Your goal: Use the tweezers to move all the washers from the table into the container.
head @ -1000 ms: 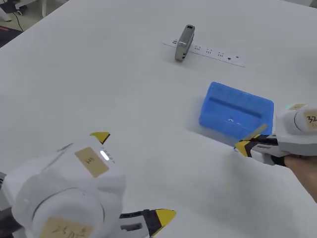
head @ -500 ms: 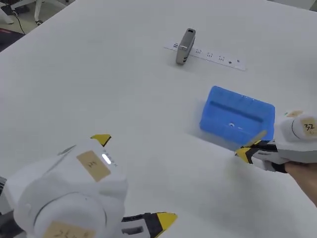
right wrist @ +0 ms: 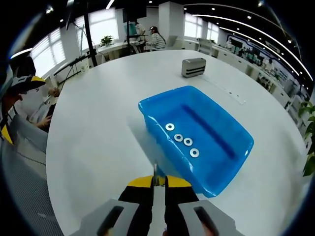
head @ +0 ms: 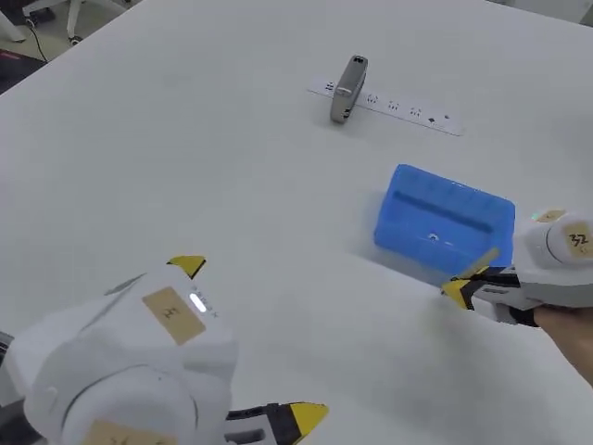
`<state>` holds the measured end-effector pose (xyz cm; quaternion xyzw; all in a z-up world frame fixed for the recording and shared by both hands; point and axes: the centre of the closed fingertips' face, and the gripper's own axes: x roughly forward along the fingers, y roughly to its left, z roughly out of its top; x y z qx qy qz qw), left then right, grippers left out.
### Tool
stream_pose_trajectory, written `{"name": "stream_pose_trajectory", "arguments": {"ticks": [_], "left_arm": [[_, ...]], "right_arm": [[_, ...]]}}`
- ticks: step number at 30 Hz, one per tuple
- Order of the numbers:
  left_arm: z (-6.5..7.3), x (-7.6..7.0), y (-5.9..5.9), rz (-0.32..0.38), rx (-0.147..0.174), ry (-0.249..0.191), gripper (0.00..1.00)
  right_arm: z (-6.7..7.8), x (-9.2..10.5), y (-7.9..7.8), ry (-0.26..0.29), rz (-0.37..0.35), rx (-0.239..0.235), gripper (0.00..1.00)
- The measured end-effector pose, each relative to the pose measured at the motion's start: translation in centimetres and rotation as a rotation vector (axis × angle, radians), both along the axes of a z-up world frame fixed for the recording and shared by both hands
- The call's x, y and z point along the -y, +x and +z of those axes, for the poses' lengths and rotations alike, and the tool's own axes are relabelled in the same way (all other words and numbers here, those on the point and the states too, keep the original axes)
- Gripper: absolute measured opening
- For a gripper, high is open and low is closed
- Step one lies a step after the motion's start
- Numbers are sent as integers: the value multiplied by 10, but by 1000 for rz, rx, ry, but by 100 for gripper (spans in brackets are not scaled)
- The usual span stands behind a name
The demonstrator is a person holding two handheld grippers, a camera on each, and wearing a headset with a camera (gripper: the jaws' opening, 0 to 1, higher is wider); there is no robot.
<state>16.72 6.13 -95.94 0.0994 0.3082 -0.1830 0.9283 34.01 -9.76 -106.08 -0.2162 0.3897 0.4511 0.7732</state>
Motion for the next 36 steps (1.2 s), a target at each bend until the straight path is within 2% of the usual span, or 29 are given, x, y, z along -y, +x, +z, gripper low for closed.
{"name": "stream_pose_trajectory", "arguments": {"ticks": [6, 20, 25, 30, 36], "left_arm": [[2, -2, 1, 3, 8, 4, 98], [9, -3, -6, 16, 21, 11, 98], [10, -6, -11, 26, 19, 24, 98], [15, -7, -15, 33, 33, 23, 98], [17, -8, -18, 40, 35, 31, 98]], "right_arm": [[3, -1, -3, 0, 8, -1, 3], [25, -6, -7, 27, 15, 27, 3], [37, -4, -10, 29, 19, 47, 3], [51, -4, -12, 41, 15, 66, 3], [61, -4, -15, 39, 21, 87, 2]]}}
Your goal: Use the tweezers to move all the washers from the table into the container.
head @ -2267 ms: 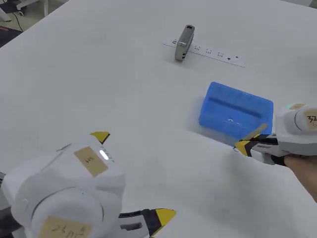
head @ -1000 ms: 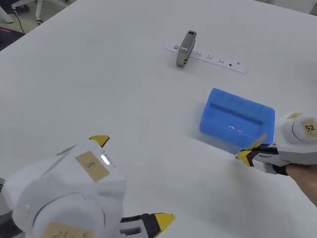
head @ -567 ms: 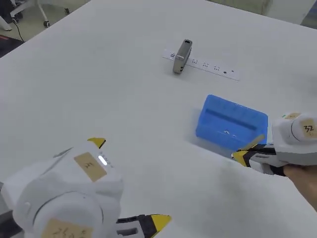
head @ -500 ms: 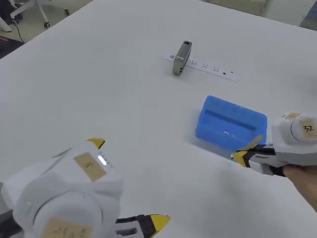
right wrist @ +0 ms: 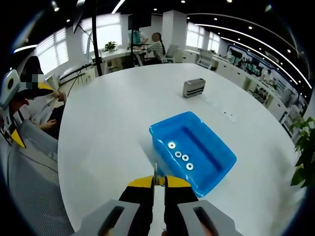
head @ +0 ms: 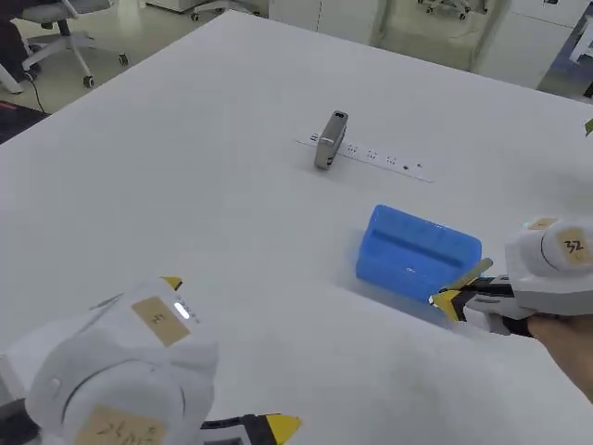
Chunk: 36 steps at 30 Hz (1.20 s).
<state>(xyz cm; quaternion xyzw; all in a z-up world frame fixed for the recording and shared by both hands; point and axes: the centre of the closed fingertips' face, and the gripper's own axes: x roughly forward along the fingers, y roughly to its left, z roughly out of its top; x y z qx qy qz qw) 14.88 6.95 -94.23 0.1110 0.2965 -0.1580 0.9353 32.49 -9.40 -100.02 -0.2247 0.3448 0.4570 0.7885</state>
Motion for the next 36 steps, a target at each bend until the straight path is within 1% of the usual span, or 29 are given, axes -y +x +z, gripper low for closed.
{"name": "stream_pose_trajectory", "arguments": {"ticks": [3, 7, 9, 13, 17, 20, 25, 28, 30, 36], "left_arm": [[0, 1, -2, 0, 0, -4, 98], [0, 3, -6, -2, -4, 6, 98], [0, 3, -8, -1, -5, 10, 98], [1, 2, -10, 0, -1, 16, 98], [3, 2, -11, 3, 2, 15, 98], [7, 1, -10, 13, 11, 5, 98], [12, -2, -10, 22, 21, 2, 98], [13, -3, -11, 31, 21, -8, 98], [14, -5, -11, 33, 22, -5, 98], [16, -9, -13, 50, 21, -5, 98]], "right_arm": [[6, 1, -2, 8, -3, 7, 2], [11, 3, -4, 9, -4, 14, 2], [13, 4, -3, 10, -7, 18, 3], [15, 4, -7, 11, -4, 23, 3], [18, 3, -7, 12, 0, 29, 3], [18, 2, -4, 10, 3, 31, 3], [19, 2, 1, 9, 5, 33, 3], [21, 2, 3, 8, 7, 38, 3], [22, 2, 6, 6, 3, 42, 3], [27, 6, 21, 9, -18, 49, 3]]}}
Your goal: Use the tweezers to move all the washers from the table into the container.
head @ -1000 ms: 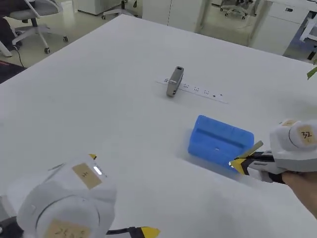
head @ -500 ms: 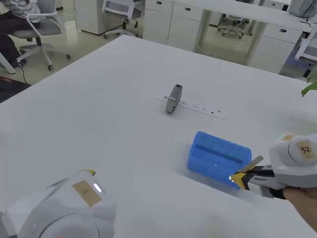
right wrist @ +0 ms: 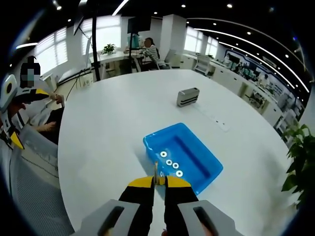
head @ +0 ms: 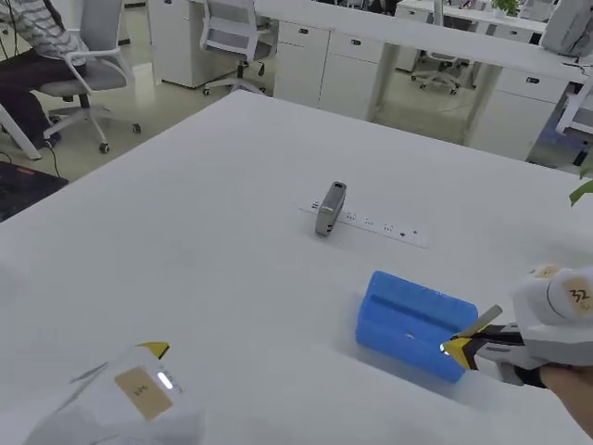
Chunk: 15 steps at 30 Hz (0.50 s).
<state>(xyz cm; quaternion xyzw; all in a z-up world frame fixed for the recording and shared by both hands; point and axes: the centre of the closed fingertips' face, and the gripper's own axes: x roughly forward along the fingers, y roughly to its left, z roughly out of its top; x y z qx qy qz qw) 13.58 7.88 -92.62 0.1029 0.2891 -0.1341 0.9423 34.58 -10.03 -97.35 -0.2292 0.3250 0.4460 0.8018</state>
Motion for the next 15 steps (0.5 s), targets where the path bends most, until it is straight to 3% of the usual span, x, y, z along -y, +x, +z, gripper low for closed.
{"name": "stream_pose_trajectory", "arguments": {"ticks": [9, 15], "left_arm": [[-1, 0, 1, 15, -5, 12, 98], [-3, 1, 2, 29, -15, 19, 98]], "right_arm": [[-3, 8, 30, 15, -67, -5, 3], [-21, 8, 42, 2, -82, -39, 3]]}}
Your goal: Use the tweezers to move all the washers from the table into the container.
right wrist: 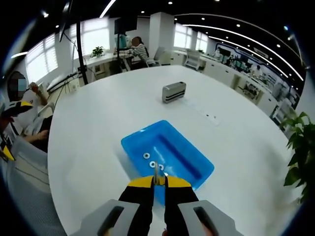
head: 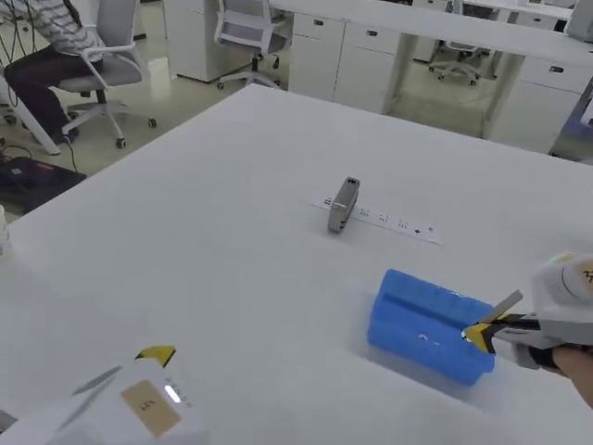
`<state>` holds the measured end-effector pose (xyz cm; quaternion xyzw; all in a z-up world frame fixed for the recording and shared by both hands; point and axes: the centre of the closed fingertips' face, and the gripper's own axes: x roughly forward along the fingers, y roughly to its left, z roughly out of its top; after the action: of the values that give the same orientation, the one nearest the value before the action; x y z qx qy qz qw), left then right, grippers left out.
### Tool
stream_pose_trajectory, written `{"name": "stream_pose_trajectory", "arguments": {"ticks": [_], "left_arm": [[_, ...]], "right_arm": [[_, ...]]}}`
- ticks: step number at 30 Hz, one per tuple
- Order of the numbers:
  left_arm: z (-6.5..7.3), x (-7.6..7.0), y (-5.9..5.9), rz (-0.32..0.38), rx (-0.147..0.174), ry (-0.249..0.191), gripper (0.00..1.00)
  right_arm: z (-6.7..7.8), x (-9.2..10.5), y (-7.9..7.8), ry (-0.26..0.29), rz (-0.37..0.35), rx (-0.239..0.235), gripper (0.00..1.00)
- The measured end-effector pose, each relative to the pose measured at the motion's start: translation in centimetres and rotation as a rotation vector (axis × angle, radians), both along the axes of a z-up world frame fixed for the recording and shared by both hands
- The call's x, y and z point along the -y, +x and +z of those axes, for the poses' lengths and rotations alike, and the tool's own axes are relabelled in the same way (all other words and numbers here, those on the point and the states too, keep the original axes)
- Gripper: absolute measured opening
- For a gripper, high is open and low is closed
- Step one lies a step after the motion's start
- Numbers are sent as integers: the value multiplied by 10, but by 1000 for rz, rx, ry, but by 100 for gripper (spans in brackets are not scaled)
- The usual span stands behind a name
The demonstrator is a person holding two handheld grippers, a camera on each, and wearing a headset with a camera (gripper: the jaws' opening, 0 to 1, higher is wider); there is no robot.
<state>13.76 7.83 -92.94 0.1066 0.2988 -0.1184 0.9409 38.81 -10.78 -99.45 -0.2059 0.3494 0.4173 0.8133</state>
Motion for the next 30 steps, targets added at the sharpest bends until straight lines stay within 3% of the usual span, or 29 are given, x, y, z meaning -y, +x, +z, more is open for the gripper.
{"name": "stream_pose_trajectory", "arguments": {"ticks": [13, 30], "left_arm": [[1, -8, 8, 59, 9, 0, 97], [-6, -14, 15, 81, -9, 3, 97]], "right_arm": [[-33, -1, 3, -55, -10, -81, 3], [-47, 0, 11, -45, -42, -137, 4]]}}
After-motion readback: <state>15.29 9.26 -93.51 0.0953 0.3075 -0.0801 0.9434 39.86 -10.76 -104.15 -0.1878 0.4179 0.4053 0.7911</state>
